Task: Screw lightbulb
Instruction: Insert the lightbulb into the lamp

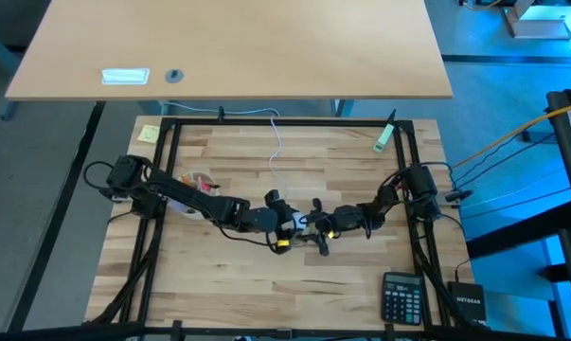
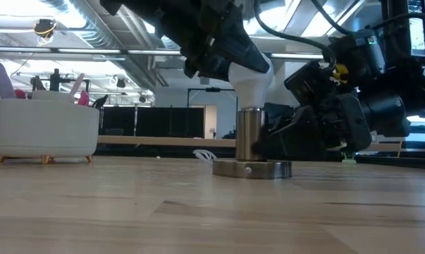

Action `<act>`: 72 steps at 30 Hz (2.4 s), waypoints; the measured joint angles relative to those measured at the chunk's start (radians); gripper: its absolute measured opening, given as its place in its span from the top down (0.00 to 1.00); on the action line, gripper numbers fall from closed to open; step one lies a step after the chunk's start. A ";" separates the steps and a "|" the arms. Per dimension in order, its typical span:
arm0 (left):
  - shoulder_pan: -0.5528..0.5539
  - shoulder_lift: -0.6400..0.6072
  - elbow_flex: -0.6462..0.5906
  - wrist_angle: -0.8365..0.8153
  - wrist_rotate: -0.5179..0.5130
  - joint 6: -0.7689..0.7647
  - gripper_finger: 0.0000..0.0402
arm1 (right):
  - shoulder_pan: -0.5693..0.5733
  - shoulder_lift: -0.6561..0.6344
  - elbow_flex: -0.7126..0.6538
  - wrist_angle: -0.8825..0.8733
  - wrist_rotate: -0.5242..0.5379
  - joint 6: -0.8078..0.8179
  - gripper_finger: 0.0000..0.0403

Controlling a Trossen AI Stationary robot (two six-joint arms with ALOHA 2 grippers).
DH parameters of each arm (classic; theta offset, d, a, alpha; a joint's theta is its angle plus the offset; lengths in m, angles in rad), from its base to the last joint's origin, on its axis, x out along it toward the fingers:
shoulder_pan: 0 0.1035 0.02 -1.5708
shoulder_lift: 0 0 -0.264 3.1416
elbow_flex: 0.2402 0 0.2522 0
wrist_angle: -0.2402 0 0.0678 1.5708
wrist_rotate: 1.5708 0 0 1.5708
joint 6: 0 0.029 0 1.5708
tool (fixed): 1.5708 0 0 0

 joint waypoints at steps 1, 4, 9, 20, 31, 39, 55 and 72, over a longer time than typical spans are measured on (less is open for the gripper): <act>0.000 0.000 0.000 0.000 0.001 0.001 0.41 | 0.000 0.000 0.000 0.000 0.000 0.000 0.56; -0.006 0.002 0.000 0.001 0.002 0.025 0.41 | 0.000 0.000 0.001 0.000 0.010 0.009 0.56; -0.010 0.002 0.000 0.000 0.004 0.031 0.41 | 0.000 0.000 0.003 -0.003 -0.008 0.046 0.51; -0.010 0.004 0.000 0.000 0.006 0.029 0.41 | 0.001 0.022 0.063 -0.057 -0.036 -0.003 0.40; -0.009 0.006 -0.001 0.007 0.013 0.029 0.41 | 0.000 0.036 -0.004 0.017 -0.008 0.004 0.55; -0.002 0.005 0.006 0.002 0.044 0.038 0.41 | -0.001 0.005 0.009 -0.006 -0.063 0.034 0.55; 0.016 -0.007 0.201 0.003 0.320 0.159 0.41 | 0.004 -0.514 0.007 -0.420 -0.423 0.161 0.55; 0.029 -0.010 0.269 0.110 0.615 0.268 0.42 | 0.093 -0.661 0.150 -0.631 -0.597 0.270 0.55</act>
